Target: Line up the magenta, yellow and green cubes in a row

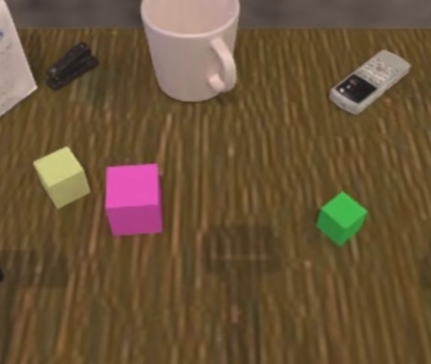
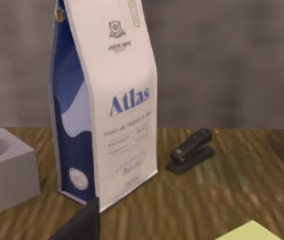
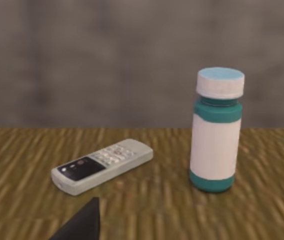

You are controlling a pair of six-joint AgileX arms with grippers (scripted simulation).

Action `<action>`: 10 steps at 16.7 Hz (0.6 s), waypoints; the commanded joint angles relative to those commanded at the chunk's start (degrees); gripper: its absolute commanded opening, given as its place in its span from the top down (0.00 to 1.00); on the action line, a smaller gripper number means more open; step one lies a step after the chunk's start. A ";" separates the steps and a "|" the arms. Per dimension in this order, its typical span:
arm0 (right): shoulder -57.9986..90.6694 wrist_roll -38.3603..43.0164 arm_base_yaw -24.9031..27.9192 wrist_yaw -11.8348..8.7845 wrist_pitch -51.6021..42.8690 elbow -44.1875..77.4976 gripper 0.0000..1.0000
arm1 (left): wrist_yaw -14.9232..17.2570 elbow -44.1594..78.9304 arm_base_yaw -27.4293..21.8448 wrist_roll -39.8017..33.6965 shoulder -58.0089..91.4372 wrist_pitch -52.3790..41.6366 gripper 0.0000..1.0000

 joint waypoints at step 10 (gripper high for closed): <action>21.59 -3.03 5.75 -0.17 -13.56 19.71 0.00 | 0.00 0.00 0.00 0.00 0.00 0.00 0.00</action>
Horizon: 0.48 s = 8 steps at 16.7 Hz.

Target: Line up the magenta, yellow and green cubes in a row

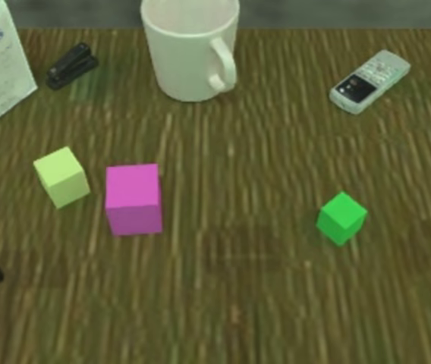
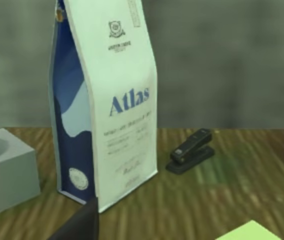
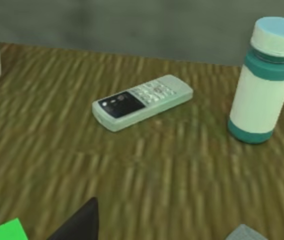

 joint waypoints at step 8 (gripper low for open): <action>48.85 -5.60 9.93 0.15 -26.55 35.57 0.00 | 0.00 0.00 0.00 0.00 0.00 0.00 0.00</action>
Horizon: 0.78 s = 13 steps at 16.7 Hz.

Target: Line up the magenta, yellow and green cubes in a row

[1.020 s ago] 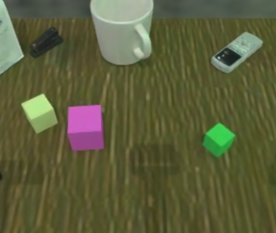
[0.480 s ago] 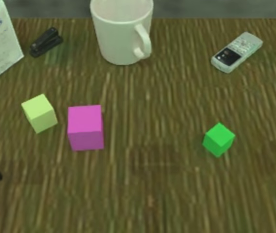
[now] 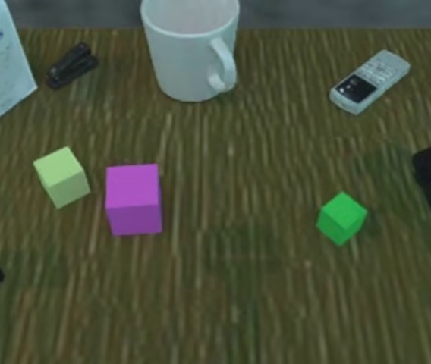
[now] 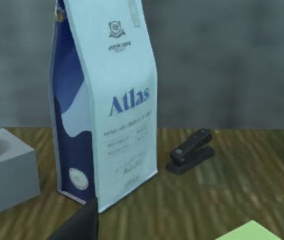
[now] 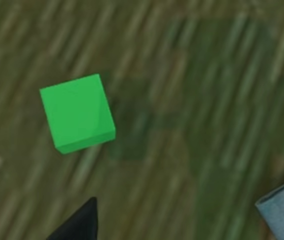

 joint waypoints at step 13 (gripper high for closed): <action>46.45 -5.77 10.34 0.11 -25.36 37.08 0.00 | 0.00 0.00 0.00 0.00 0.00 0.00 0.00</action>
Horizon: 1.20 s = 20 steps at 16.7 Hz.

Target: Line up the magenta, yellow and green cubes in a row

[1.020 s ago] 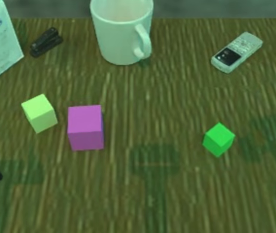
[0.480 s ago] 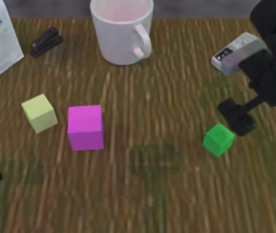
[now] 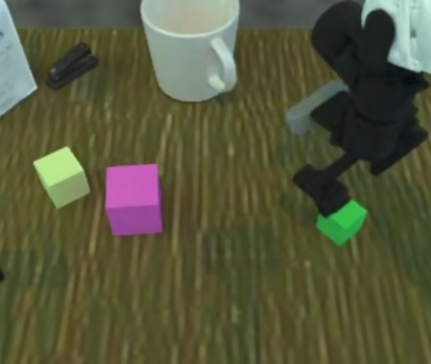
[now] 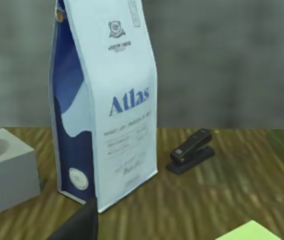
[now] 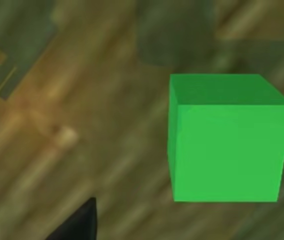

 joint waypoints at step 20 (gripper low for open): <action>6.73 0.20 0.10 0.05 17.96 -11.23 0.08 | 0.00 0.00 0.00 0.00 0.00 0.00 0.00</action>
